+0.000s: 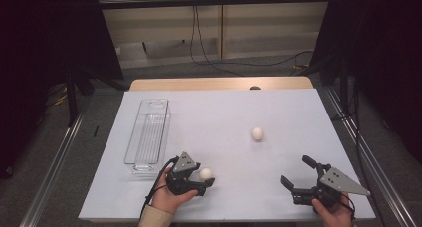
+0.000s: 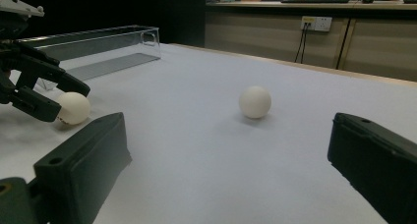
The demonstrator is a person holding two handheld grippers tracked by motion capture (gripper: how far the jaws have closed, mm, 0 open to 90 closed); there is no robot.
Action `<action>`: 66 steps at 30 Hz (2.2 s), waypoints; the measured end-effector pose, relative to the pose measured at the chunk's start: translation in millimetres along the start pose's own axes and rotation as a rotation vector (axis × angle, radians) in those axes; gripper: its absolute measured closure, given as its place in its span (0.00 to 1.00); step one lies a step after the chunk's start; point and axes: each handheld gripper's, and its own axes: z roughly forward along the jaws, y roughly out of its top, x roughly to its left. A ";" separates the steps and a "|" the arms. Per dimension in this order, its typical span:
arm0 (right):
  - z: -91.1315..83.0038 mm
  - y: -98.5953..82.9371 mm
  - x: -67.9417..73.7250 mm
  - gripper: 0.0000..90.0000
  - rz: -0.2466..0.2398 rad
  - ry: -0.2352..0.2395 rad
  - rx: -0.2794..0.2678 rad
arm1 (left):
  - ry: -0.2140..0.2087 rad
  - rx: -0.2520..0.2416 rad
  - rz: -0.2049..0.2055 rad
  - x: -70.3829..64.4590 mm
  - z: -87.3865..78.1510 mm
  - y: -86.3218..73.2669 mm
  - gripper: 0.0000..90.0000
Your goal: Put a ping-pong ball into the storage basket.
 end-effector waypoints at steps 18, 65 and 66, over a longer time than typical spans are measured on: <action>-0.3 0.2 0.3 0.02 0.002 0.000 -0.002 | -0.004 0.031 -0.006 0.5 2.7 -0.6 0.36; -1.4 0.6 -0.2 0.02 0.001 0.003 -0.003 | -0.004 0.057 -0.015 0.8 5.5 -1.3 0.49; -1.4 0.6 -0.1 0.02 0.001 0.003 -0.003 | -0.004 0.056 -0.014 0.8 5.6 -1.3 0.49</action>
